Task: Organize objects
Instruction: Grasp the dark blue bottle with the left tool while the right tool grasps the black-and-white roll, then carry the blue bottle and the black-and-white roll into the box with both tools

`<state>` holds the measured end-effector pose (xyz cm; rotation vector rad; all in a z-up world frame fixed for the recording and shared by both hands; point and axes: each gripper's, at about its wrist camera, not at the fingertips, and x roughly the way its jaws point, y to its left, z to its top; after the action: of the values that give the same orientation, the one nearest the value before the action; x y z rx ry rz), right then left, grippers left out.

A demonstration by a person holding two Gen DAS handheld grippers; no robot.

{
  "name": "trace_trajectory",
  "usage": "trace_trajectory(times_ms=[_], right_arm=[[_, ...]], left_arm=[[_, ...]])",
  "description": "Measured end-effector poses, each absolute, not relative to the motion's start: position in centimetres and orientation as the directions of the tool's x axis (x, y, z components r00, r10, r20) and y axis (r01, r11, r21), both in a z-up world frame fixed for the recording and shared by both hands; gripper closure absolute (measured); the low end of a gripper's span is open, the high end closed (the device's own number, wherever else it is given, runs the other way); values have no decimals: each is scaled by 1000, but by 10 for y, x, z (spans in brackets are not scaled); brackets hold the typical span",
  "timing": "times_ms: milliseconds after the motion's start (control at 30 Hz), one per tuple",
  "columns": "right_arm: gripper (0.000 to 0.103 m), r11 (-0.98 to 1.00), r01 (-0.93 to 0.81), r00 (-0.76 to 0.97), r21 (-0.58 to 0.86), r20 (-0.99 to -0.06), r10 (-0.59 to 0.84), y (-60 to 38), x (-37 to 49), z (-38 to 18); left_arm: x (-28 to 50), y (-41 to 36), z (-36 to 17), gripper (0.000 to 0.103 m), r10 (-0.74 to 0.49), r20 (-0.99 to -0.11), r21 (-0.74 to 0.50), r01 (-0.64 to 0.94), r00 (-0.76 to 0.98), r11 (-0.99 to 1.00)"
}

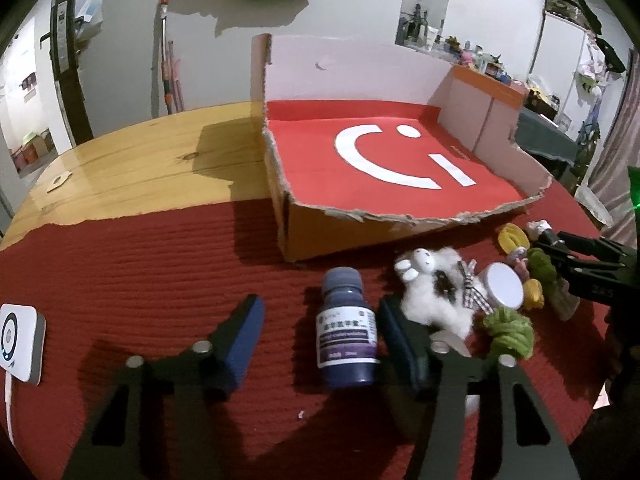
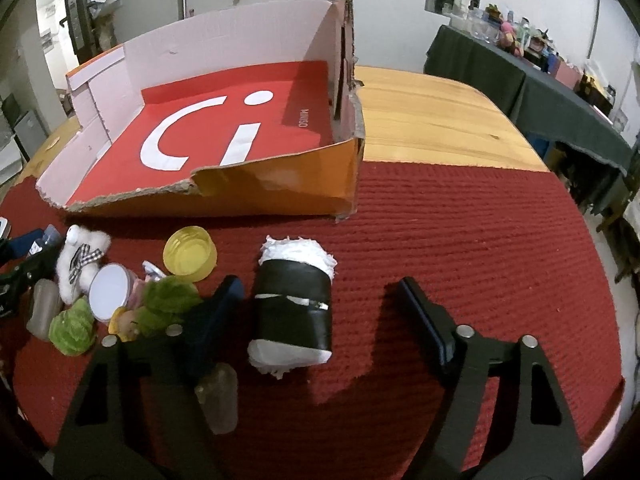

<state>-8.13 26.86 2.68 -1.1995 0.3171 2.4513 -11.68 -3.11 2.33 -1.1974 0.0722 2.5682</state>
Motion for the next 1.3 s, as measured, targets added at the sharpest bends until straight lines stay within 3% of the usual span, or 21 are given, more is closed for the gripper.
trace_trajectory(times_ms=[100,133,167,200,233,800,1300], right_arm=[[40,-900,-434,-561,33,-792,242,266,-80,28],[43,-901,-431,-565,37,-790,239,265,-80,28],[53,-901,-431,-569,40,-788,237,265,-79,29],[66,-902,-430,-572,42,-785,236,264,-78,30],[70,-902,-428,-580,55,-782,227,265,-77,31],[71,-903,-422,-611,87,-763,212,262,-70,41],[71,-916,-392,-699,86,-674,237,267,-72,95]], left_arm=[[-116,-28,23,59,249,-754,-70,-302,-608,-951],[-115,-27,23,67,253,-752,-69,-308,-609,-949],[-114,-27,23,75,261,-751,-74,-314,-607,-946],[-114,-27,23,75,268,-751,-82,-318,-603,-945],[-114,-26,23,75,268,-751,-81,-318,-603,-945],[-107,-27,39,75,265,-720,-70,-313,-641,-947],[-117,-22,84,75,314,-637,-74,-349,-704,-934]])
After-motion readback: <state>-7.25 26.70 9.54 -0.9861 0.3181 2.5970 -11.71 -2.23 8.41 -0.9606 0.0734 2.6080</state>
